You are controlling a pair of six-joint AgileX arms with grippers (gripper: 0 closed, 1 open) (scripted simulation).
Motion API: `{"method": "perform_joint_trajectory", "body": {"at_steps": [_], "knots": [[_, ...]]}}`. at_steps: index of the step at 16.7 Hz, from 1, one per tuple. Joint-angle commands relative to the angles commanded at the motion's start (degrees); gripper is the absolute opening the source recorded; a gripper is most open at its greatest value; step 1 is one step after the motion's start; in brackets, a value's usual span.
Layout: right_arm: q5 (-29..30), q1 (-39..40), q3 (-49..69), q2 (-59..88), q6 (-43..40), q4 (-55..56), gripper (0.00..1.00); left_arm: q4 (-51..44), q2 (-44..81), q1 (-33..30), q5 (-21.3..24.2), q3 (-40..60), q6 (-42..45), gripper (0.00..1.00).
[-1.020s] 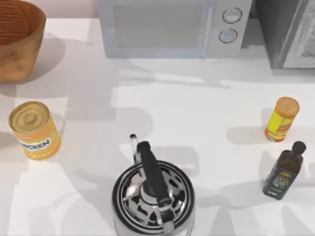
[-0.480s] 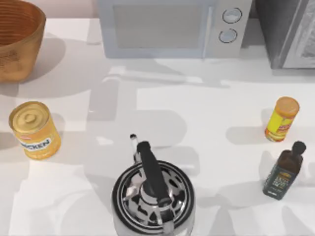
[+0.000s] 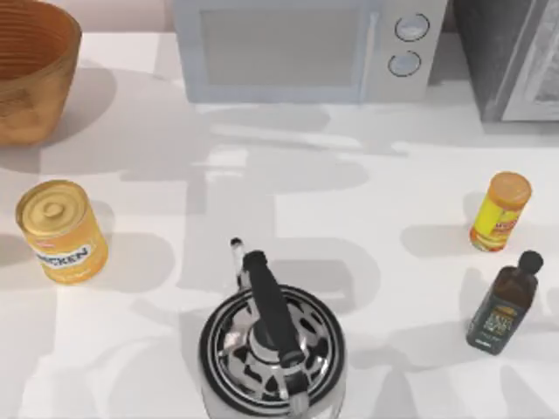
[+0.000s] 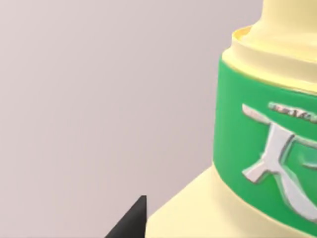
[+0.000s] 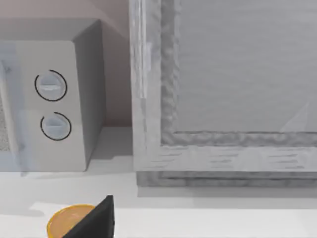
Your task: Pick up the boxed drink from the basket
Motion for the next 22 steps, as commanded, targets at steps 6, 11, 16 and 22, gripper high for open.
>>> {"method": "perform_joint_trajectory", "body": {"at_steps": [6, 11, 16, 22], "knots": [[0.0, 0.0, 0.0, 0.0, 0.0, 0.0, 1.0, -7.0, -29.1, -3.2, -3.4, -19.7, -0.1, 0.0], [0.0, 0.0, 0.0, 0.0, 0.0, 0.0, 1.0, -15.0, -59.4, -6.2, -6.9, -40.4, -0.3, 0.0], [0.0, 0.0, 0.0, 0.0, 0.0, 0.0, 1.0, -22.0, -84.9, -9.0, -10.3, -59.2, -0.4, 0.0], [0.0, 0.0, 0.0, 0.0, 0.0, 0.0, 1.0, -25.7, -97.7, -10.8, -12.3, -70.1, -0.4, 0.0]]}}
